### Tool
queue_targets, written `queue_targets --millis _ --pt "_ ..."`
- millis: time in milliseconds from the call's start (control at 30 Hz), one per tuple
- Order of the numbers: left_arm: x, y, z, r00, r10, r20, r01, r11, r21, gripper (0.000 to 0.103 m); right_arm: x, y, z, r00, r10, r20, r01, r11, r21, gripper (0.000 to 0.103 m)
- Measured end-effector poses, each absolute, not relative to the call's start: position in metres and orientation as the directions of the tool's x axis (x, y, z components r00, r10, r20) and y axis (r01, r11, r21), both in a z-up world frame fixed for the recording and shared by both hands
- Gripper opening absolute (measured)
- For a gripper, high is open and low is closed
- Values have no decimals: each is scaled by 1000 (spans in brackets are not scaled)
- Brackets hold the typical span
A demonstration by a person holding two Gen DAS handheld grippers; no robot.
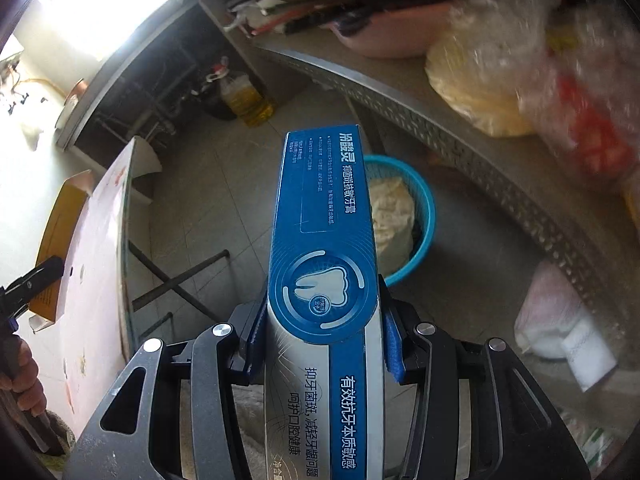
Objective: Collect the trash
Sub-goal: 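Carry both boxes to the wastebasket and open both tools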
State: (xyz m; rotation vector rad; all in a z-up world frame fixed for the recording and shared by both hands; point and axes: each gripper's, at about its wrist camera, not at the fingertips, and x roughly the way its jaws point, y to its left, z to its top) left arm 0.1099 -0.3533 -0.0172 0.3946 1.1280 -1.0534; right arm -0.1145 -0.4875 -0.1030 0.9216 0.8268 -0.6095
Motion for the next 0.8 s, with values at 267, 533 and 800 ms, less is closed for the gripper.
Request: queue_targets --millis 267,533,800 --pt "110 -489 -113 -7 -248 -969 841 523 -140 70 -70 -536 -195 477 -22 -879 817 381 434 44" --pt "148 -545 -166 -97 -246 -964 717 654 -239 83 -20 -583 -248 431 -99 -897 853 368 369 72" --pt "141 -523 -160 -160 -284 -945 689 653 -313 83 -44 -574 -250 396 -176 -901 877 364 315 72"
